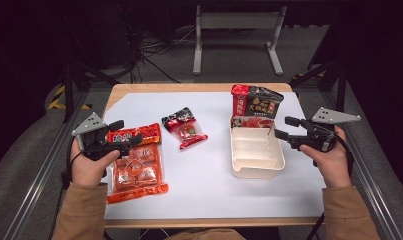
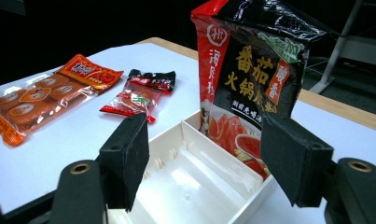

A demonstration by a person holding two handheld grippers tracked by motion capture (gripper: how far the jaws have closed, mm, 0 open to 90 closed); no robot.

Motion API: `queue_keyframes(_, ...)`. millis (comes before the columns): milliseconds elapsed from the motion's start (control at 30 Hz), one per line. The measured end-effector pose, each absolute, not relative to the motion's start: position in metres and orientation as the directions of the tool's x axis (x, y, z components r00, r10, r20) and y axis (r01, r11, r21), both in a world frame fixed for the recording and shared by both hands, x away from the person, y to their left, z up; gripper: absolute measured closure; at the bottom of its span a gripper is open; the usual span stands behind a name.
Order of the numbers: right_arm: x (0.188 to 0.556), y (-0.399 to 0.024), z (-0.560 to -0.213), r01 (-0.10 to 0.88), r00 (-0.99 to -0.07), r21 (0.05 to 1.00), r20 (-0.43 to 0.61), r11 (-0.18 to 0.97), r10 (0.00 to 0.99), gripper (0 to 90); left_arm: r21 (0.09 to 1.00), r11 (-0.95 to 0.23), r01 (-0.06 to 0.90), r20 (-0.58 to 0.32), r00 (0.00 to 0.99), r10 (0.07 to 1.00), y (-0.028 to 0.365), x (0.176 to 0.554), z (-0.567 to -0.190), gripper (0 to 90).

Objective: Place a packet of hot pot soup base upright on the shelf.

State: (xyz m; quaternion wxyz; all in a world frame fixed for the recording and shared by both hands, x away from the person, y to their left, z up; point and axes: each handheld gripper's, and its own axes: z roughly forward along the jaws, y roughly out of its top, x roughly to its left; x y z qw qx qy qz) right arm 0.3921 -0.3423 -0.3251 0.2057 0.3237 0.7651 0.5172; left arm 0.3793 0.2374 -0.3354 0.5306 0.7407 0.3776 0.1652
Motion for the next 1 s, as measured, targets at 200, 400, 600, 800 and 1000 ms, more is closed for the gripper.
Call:
queue_keyframes(200, 0.395, -0.343, -0.328, 0.291, -0.704, 0.921, 0.023, 0.259, 0.71, 32.7, 0.909, -0.153, 0.389, -0.148, 0.641, 0.753, 0.249, 0.386, -0.339, 13.2)
queue_keyframes(400, 0.397, -0.342, -0.331, 0.296, -0.704, 0.92, 0.027, 0.259, 0.71, 32.5, 0.917, -0.059, 0.395, -0.222, 0.627, 0.746, 0.261, 0.396, -0.344, 14.6)
queue_keyframes(600, 0.398, -0.34, -0.331, 0.293, -0.708, 0.919, 0.022, 0.265, 0.706, 32.2, 0.916, -0.06, 0.397, -0.193, 0.565, 0.802, 0.274, 0.409, -0.353, 16.3)
queue_keyframes(800, 0.399, -0.338, -0.334, 0.303, -0.709, 0.912, 0.023, 0.275, 0.705, 32.2, 0.896, -0.068, 0.438, -0.183, 0.504, 0.844, 0.287, 0.423, -0.373, 20.9)
queue_keyframes(1000, 0.399, -0.335, -0.335, 0.336, -0.708, 0.897, 0.039, 0.289, 0.705, 34.3, 0.871, -0.059, 0.488, -0.19, 0.446, 0.875, 0.303, 0.436, -0.4, 23.8)
